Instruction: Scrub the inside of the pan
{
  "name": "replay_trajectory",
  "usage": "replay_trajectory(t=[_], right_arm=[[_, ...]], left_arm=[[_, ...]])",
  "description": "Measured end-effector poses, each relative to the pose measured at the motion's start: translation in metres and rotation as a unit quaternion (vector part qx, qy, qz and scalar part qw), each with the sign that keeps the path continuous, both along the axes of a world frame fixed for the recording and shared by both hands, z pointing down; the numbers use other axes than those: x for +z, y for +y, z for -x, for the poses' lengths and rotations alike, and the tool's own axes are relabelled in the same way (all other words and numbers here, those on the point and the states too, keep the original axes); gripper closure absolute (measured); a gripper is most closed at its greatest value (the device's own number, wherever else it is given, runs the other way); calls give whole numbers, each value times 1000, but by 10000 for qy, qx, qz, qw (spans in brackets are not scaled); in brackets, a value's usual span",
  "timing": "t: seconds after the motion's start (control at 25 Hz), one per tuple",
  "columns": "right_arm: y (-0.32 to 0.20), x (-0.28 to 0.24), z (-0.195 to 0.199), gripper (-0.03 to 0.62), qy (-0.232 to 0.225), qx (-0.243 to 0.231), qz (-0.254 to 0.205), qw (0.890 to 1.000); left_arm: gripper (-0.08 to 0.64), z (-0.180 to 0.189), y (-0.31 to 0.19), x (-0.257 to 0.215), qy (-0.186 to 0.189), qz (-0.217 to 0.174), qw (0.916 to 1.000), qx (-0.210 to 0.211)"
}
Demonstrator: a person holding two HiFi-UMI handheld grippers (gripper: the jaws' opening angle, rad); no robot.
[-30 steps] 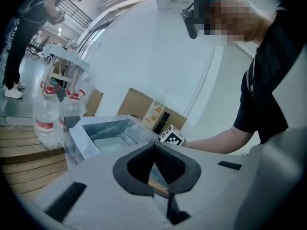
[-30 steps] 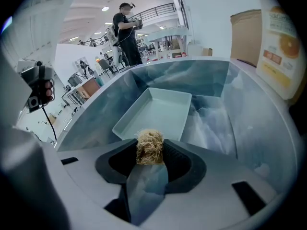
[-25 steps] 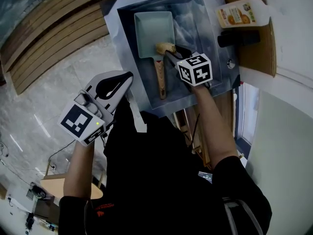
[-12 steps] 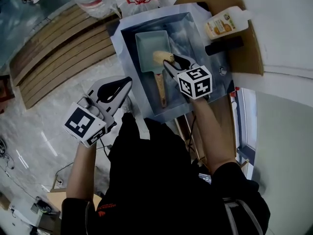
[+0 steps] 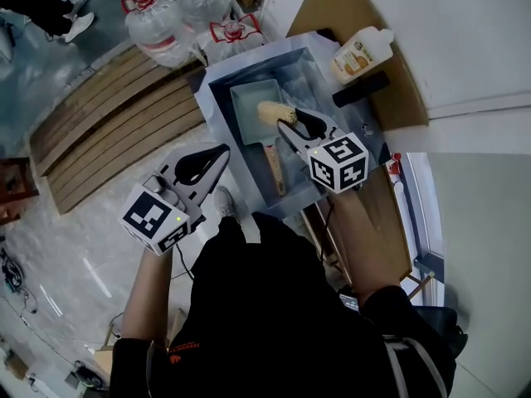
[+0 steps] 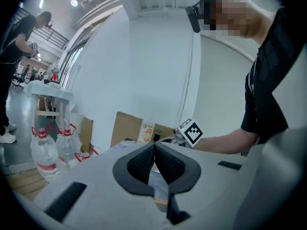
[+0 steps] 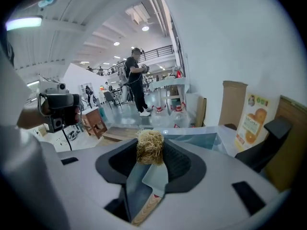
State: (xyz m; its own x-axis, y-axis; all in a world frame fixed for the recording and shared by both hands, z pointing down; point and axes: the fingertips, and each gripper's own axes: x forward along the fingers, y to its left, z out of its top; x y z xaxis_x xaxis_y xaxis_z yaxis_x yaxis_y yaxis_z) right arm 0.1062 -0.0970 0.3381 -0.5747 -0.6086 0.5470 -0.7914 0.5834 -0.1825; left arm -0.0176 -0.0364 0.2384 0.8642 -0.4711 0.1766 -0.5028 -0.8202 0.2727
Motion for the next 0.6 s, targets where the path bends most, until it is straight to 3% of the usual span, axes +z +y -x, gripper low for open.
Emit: replay_trajectory(t=[0.6], right_arm=[[30, -97, 1, 425, -524, 348, -847, 9944]], left_arm=[[541, -4, 10, -30, 29, -339, 9982, 503]])
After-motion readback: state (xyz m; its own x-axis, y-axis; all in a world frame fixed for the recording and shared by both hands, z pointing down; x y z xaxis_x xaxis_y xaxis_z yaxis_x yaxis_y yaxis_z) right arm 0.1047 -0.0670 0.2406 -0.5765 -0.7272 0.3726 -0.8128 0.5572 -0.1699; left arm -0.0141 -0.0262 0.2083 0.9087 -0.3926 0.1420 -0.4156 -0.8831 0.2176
